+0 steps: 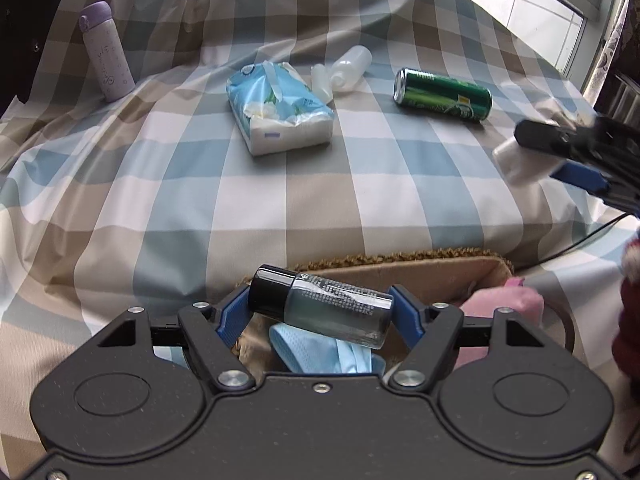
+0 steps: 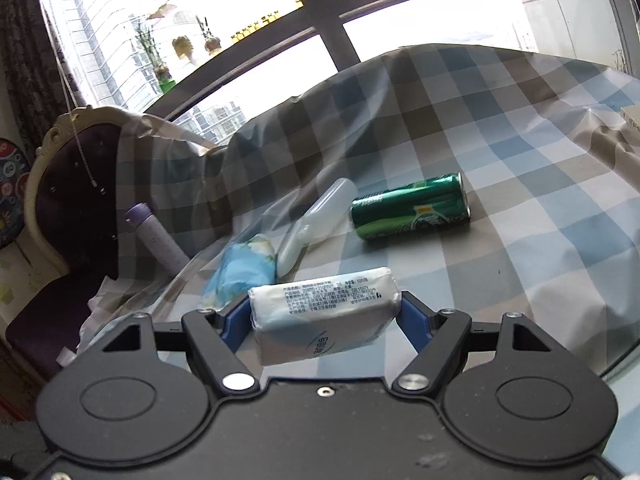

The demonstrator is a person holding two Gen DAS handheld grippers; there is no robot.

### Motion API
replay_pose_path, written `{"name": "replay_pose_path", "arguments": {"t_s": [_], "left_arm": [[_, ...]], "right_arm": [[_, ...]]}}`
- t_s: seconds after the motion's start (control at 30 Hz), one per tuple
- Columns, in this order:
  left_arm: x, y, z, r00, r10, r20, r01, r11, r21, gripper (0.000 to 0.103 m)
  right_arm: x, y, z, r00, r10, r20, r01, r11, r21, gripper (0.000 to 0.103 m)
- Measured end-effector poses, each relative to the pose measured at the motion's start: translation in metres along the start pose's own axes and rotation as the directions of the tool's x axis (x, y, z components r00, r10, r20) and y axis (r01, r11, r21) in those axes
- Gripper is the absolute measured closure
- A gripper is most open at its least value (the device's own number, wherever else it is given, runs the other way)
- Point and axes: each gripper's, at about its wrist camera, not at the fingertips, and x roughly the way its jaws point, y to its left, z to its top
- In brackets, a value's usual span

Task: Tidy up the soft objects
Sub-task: 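Carry the grey bottle with the left tool while the right tool carries the soap bar to the basket, then open both grippers to drop the grey bottle and soap bar into the basket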

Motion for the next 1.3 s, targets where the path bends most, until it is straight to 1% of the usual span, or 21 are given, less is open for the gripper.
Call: {"name": "replay_pose_path", "arguments": {"t_s": [0.07, 0.17, 0.23, 0.3, 0.43, 0.57, 0.73, 0.77, 0.8, 0.83, 0.9, 1.1, 1.3], "left_arm": [[-0.001, 0.0, -0.005, 1.0, -0.002, -0.013, 0.002, 1.0, 0.001, 0.034], [-0.002, -0.001, -0.012, 0.999, -0.007, -0.031, 0.007, 1.0, 0.002, 0.034], [-0.001, -0.001, -0.015, 0.999, -0.004, -0.041, 0.004, 1.0, 0.001, 0.034], [-0.001, 0.0, -0.018, 0.999, 0.001, -0.049, -0.001, 1.0, -0.003, 0.034], [0.0, 0.001, -0.022, 0.998, 0.009, -0.062, -0.009, 1.0, -0.006, 0.034], [-0.001, 0.002, -0.022, 0.998, 0.009, -0.065, -0.01, 1.0, -0.009, 0.034], [-0.003, 0.002, -0.02, 0.999, 0.017, -0.051, -0.017, 1.0, -0.006, 0.034], [-0.003, 0.001, -0.02, 0.998, 0.026, -0.05, -0.026, 1.0, 0.0, 0.032], [-0.003, 0.001, -0.02, 0.998, 0.033, -0.047, -0.032, 0.999, 0.005, 0.028], [-0.004, 0.0, -0.02, 0.998, 0.039, -0.043, -0.038, 0.999, 0.01, 0.025], [-0.004, -0.001, -0.02, 0.998, 0.04, -0.044, -0.039, 0.999, 0.015, 0.023], [-0.001, 0.0, -0.019, 0.997, 0.037, -0.061, -0.037, 0.999, 0.009, 0.022], [-0.001, 0.002, -0.016, 0.997, 0.044, -0.062, -0.043, 0.999, 0.005, 0.022]], "right_arm": [[-0.014, 0.012, -0.015, 1.0, 0.007, -0.021, -0.008, 1.0, -0.021, 0.027], [-0.03, 0.033, -0.032, 0.999, 0.001, -0.048, -0.005, 0.996, -0.085, 0.027], [-0.039, 0.045, -0.041, 0.998, 0.011, -0.068, -0.02, 0.991, -0.133, 0.027], [-0.046, 0.056, -0.046, 0.996, 0.022, -0.082, -0.035, 0.986, -0.163, 0.027], [-0.052, 0.069, -0.051, 0.99, 0.067, -0.12, -0.087, 0.981, -0.172, 0.027], [-0.053, 0.079, -0.053, 0.993, 0.052, -0.11, -0.075, 0.973, -0.218, 0.026], [-0.047, 0.079, -0.05, 0.99, 0.063, -0.126, -0.088, 0.976, -0.2, 0.026], [-0.046, 0.079, -0.051, 0.99, 0.058, -0.128, -0.083, 0.976, -0.2, 0.024], [-0.045, 0.078, -0.051, 0.99, 0.055, -0.131, -0.08, 0.977, -0.196, 0.017], [-0.045, 0.077, -0.051, 0.99, 0.056, -0.13, -0.08, 0.979, -0.187, 0.017], [-0.044, 0.075, -0.049, 0.989, 0.061, -0.132, -0.083, 0.981, -0.173, 0.017], [-0.043, 0.072, -0.047, 0.992, 0.036, -0.125, -0.055, 0.986, -0.155, 0.017], [-0.04, 0.067, -0.045, 0.991, 0.018, -0.13, -0.034, 0.991, -0.128, 0.017]]}}
